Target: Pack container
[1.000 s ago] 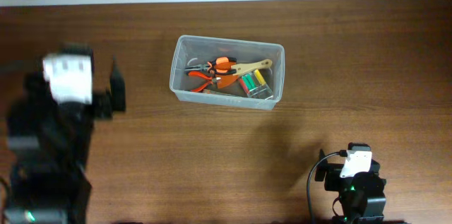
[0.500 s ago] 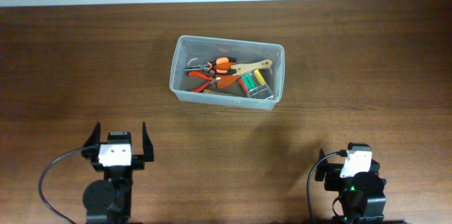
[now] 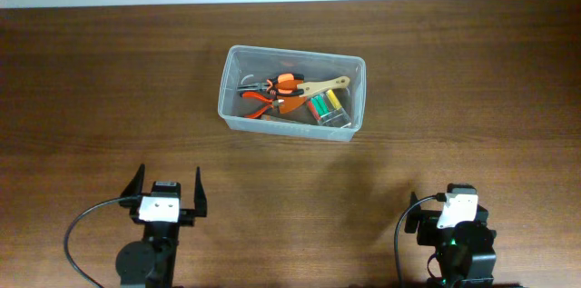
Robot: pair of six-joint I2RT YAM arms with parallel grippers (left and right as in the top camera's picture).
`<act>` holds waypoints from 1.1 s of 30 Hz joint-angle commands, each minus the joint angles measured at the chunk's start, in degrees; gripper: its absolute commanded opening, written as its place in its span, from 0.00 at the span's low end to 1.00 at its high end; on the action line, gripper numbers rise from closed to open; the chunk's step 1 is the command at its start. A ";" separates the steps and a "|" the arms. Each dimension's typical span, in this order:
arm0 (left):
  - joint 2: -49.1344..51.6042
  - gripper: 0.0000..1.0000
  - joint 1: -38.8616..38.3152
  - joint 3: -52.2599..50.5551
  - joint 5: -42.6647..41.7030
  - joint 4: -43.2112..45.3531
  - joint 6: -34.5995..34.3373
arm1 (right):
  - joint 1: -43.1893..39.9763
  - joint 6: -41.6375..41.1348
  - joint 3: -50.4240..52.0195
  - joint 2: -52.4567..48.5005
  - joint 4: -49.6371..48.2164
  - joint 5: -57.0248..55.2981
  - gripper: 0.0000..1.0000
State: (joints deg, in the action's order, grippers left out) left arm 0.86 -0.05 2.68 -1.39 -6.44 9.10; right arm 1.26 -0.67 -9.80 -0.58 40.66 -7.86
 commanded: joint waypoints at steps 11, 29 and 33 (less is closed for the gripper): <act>-0.46 0.99 -0.33 -0.72 -1.27 -0.96 -0.70 | -0.15 -0.22 0.48 0.37 -0.02 -0.07 0.98; -0.46 0.99 -0.33 -0.72 -1.27 -0.96 -0.70 | -0.15 -0.22 0.48 0.37 -0.02 -0.07 0.98; -0.46 0.99 -0.33 -0.72 -1.25 -0.96 -0.70 | -0.15 -0.22 0.48 0.37 -0.02 -0.07 0.99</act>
State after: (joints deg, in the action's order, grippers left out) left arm 0.84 -0.05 2.44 -1.76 -7.46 9.10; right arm 1.26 -0.67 -9.80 -0.58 40.66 -7.86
